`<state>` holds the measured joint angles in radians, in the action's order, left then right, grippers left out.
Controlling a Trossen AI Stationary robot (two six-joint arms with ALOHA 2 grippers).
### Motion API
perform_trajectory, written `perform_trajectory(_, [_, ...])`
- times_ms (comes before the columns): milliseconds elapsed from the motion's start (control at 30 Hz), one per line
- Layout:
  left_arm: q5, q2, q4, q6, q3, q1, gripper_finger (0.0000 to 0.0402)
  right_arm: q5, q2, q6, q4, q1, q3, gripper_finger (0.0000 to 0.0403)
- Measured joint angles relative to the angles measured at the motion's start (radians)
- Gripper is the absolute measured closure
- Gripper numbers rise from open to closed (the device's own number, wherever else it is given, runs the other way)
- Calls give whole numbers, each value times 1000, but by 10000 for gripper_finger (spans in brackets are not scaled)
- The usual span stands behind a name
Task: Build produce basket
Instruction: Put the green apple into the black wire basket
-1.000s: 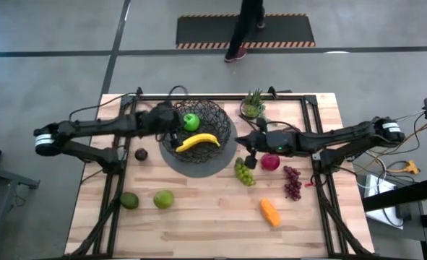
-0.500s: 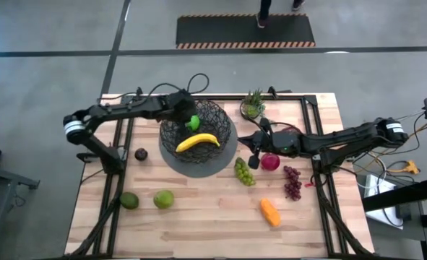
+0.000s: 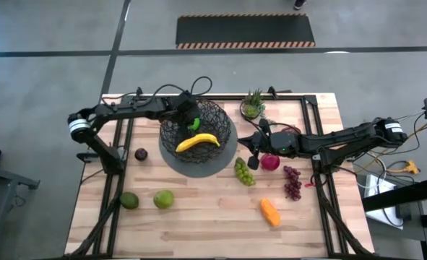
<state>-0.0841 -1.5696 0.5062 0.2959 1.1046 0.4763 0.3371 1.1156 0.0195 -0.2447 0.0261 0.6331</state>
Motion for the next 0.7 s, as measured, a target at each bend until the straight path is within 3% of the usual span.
perform_trajectory(300, [-134,37,13,-2,15,0,401,0,0,-5,1,0,0,394])
perform_trajectory(700, [-126,-12,-36,-3,-32,4,401,0,0,-36,2,0,0,394])
